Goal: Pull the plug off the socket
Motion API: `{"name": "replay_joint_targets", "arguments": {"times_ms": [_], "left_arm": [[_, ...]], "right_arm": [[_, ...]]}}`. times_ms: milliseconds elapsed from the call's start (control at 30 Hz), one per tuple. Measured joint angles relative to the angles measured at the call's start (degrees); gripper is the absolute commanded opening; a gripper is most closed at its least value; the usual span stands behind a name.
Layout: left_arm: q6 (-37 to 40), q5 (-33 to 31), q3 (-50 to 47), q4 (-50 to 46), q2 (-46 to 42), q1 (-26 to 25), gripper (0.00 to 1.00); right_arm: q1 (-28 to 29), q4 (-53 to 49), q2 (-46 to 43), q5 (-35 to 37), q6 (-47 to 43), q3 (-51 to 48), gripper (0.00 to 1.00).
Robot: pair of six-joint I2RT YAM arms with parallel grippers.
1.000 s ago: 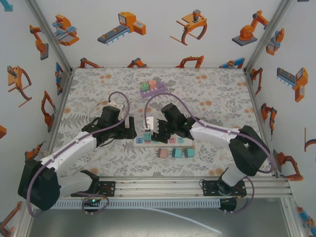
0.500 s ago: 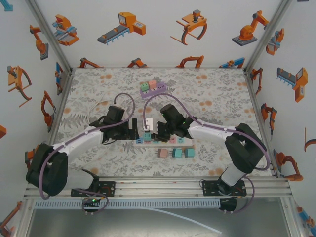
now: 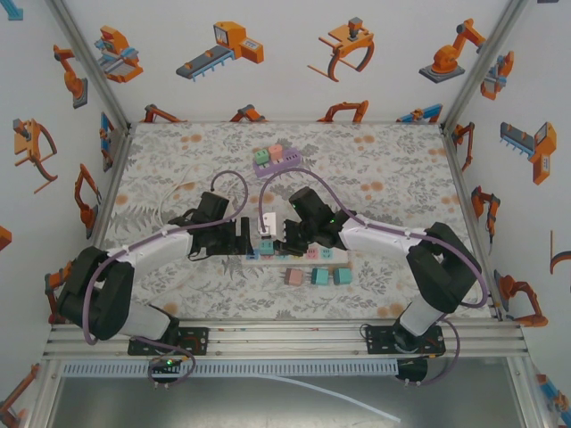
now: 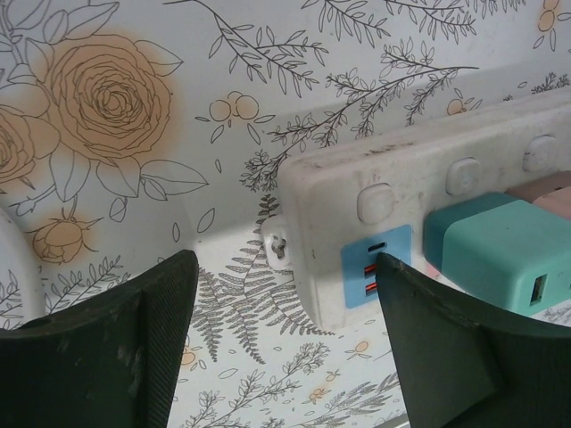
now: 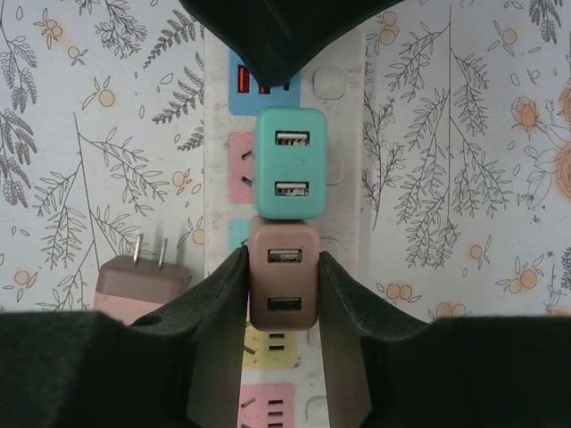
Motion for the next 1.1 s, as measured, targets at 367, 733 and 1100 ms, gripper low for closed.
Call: {"name": "replay_joint_targets", "arguments": {"times_ms": [367, 733, 1100], "left_arm": [[-0.07, -0.33, 1.14, -0.15, 1.33, -1.01, 0.73], [-0.76, -2.01, 2.19, -0.7, 2.03, -2.1, 0.72], [-1.16, -2.97, 2.67, -1.07, 2.29, -2.67, 0.71]], "right_arm": [[-0.59, -2.29, 0.17, -0.46, 0.02, 1.18, 0.18], [-1.86, -2.84, 0.17, -2.36, 0.04, 1.2, 0.15], [-2.6, -3.23, -1.57, -3.23, 0.31, 1.09, 0.13]]}}
